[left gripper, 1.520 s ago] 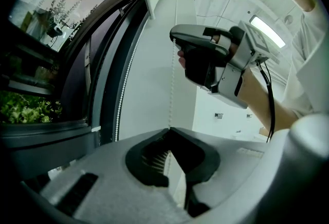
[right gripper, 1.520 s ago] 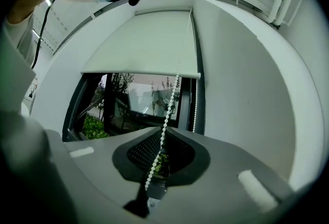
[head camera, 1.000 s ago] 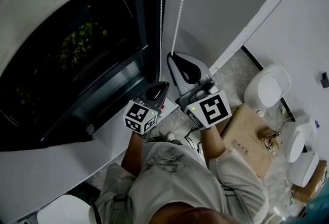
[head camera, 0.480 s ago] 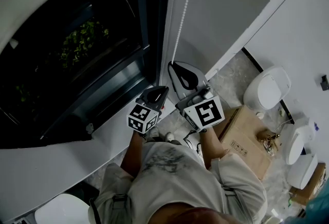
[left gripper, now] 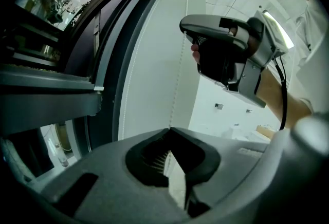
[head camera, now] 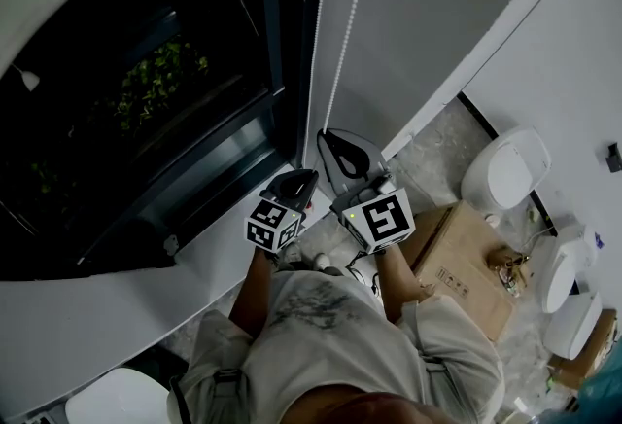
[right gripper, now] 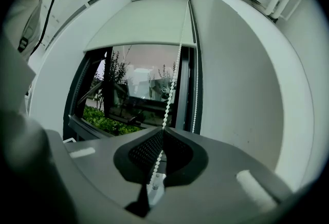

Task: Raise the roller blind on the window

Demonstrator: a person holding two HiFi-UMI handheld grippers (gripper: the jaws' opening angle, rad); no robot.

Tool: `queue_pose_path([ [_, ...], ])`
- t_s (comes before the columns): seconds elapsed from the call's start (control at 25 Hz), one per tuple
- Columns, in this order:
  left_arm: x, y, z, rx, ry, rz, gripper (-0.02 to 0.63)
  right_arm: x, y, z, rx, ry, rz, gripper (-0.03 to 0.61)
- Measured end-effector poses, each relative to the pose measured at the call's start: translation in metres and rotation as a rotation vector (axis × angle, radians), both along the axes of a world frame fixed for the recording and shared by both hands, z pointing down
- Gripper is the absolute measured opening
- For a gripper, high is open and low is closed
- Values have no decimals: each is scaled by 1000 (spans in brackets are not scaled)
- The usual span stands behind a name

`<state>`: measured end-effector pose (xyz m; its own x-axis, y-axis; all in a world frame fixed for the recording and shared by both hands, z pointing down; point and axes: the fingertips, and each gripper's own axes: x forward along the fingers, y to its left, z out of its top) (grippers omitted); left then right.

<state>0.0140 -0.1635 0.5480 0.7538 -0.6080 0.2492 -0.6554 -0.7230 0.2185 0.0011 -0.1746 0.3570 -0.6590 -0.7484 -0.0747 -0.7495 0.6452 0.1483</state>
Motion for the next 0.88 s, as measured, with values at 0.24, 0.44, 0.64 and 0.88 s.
queue_pose_path([
  [0.24, 0, 1, 17, -27, -6, 5, 11, -1, 1, 20, -30, 18, 10, 11],
  [0.44, -1, 2, 33, -54, -14, 4, 11, -4, 2, 36, -64, 33, 21, 12],
  [0.64, -2, 3, 47, -74, -19, -3, 11, -6, 3, 49, -88, 32, 21, 11],
  [0.88, -6, 6, 64, -87, -30, -17, 11, -10, 5, 67, -116, 37, 16, 11],
])
